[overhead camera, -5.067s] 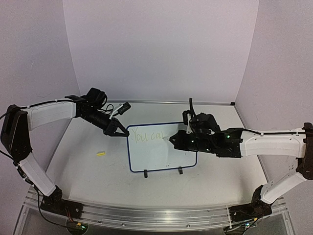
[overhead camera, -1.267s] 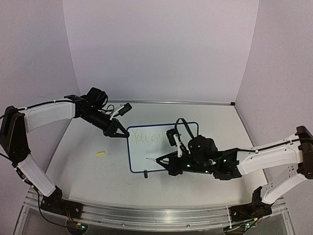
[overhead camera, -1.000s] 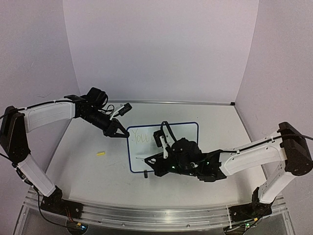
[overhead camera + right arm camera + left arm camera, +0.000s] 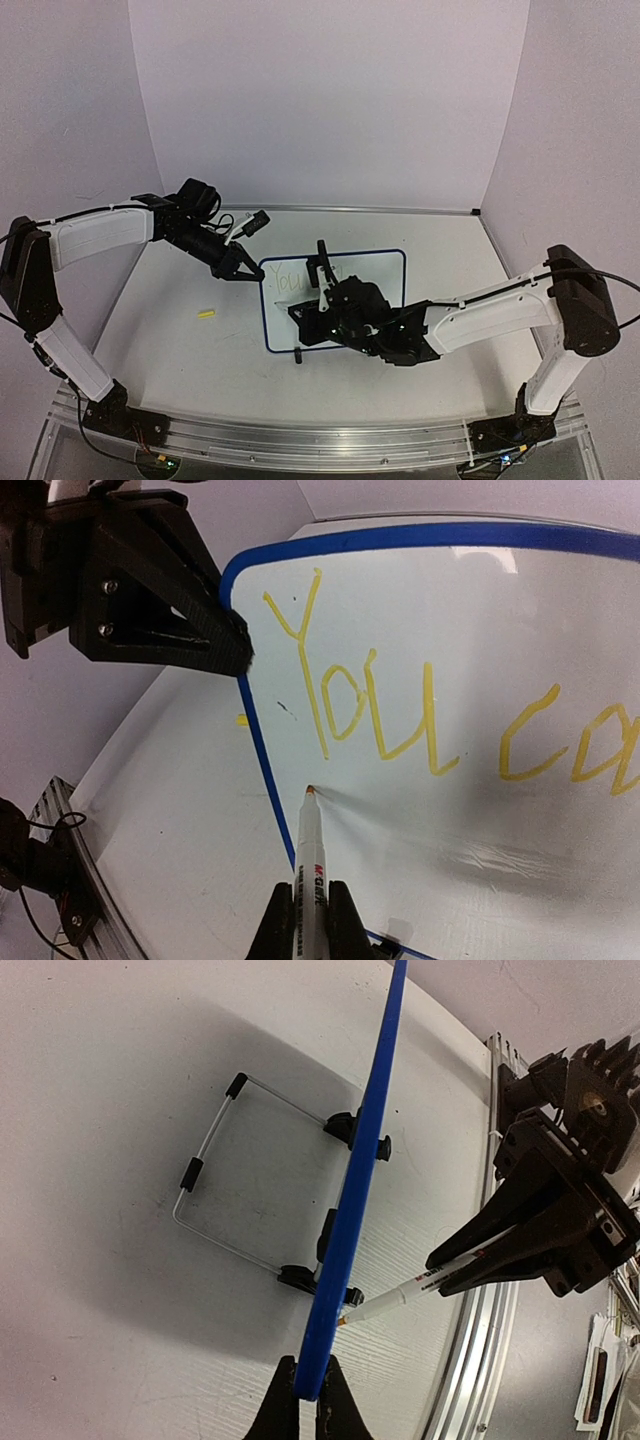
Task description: Write a sentence on the whiteboard
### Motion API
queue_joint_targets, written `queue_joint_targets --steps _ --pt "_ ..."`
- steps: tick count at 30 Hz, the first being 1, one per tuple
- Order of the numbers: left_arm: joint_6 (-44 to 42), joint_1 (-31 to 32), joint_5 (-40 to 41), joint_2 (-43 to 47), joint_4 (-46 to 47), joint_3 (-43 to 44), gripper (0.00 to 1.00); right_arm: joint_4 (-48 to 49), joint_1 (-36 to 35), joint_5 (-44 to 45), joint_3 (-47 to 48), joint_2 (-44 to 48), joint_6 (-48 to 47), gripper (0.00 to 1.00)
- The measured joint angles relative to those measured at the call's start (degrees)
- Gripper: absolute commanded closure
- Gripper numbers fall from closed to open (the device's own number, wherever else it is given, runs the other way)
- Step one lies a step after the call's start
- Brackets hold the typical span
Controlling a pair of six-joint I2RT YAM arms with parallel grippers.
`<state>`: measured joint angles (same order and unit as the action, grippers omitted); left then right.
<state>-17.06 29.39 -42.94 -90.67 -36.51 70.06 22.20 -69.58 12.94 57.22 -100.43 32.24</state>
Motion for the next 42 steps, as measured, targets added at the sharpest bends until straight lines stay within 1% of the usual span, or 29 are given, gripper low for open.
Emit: queue_joint_targets --steps 9,21,31,42 --pt "0.09 0.00 0.15 0.00 0.02 0.00 1.00 -0.64 -0.20 0.47 1.44 -1.28 0.21 1.00" --pt "0.11 0.00 0.26 0.00 0.02 0.00 1.00 -1.30 -0.22 -2.06 3.29 -3.50 0.32 1.00" --pt "0.11 0.00 0.33 0.00 0.02 0.00 1.00 -2.31 -0.33 -1.75 2.50 -3.12 1.62 1.00" --pt "0.12 0.00 0.33 -0.01 0.02 0.00 1.00 -4.46 -0.44 0.99 1.59 -0.62 1.98 1.00"
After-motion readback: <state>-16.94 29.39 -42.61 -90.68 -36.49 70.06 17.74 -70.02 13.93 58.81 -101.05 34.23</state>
